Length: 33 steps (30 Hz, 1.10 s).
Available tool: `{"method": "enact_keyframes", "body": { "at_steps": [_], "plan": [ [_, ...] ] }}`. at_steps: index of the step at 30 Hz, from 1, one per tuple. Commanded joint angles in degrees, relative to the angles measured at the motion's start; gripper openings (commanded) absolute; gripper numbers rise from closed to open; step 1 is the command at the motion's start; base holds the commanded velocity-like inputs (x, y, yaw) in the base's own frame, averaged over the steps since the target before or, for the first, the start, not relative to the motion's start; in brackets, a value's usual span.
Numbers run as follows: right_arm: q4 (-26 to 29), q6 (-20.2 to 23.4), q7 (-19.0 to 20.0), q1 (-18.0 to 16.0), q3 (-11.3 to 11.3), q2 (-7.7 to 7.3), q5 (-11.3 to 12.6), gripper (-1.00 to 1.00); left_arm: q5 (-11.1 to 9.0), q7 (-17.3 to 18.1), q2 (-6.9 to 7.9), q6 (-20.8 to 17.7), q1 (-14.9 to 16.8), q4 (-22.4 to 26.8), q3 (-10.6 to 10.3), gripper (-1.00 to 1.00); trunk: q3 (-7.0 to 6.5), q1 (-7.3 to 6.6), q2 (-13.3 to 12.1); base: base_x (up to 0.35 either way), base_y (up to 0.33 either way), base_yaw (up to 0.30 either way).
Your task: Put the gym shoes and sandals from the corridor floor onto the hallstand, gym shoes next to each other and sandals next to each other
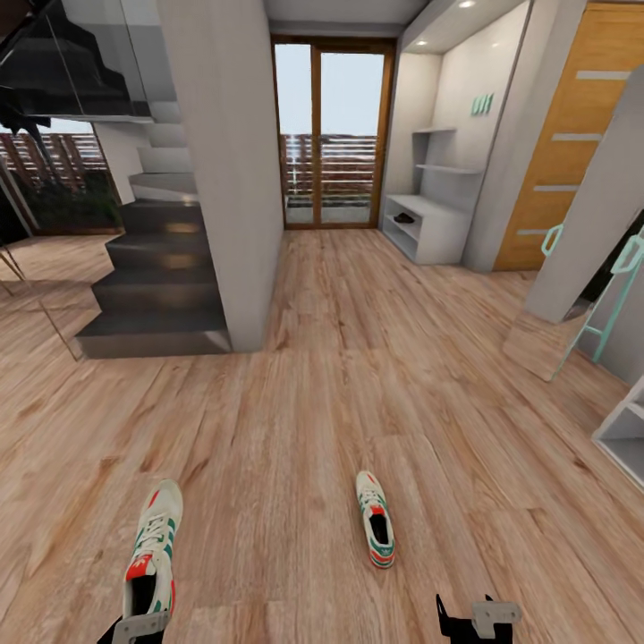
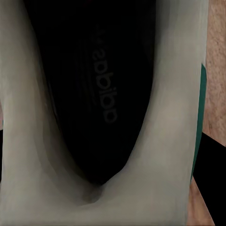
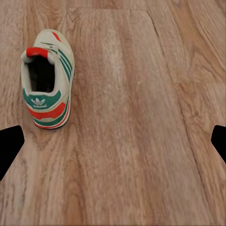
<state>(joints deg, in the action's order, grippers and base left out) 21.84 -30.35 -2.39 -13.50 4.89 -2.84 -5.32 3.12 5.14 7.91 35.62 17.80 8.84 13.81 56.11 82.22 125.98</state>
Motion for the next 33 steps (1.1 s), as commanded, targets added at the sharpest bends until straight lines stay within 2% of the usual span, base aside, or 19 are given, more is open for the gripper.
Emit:
{"method": "enact_keyframes", "body": {
  "at_steps": [1, 15, 27, 33],
  "plan": [
    [0.0, -0.2, -0.2, -0.1, 0.2, 0.03, -0.6, 1.00, 0.3, 0.4, -0.01, 0.2, 0.0, 0.0, 0.5, -1.00, 0.05, 0.01, 0.0, 0.121, 0.004, 0.000],
    [-0.1, -0.2, -0.2, 0.0, 0.2, 0.03, -0.6, 1.00, 0.3, 0.4, -0.01, 0.2, 0.0, 0.0, 0.5, -1.00, 0.05, 0.01, 0.0, 0.090, 0.001, 0.000],
    [-0.1, -0.2, -0.2, 0.0, 0.2, 0.03, -0.6, 1.00, 0.3, 0.4, 0.00, 0.2, 0.0, 0.0, 0.4, -1.00, 0.05, 0.01, 0.0, 0.280, 0.000, 0.000],
    [-0.3, 0.0, -0.2, 0.0, 0.1, 0.05, -0.6, 1.00, 0.4, 0.4, -0.11, 0.0, 0.1, 0.4, 0.3, -1.00, 0.05, 0.01, 0.0, 0.099, 0.000, 0.000]
  ]
}}
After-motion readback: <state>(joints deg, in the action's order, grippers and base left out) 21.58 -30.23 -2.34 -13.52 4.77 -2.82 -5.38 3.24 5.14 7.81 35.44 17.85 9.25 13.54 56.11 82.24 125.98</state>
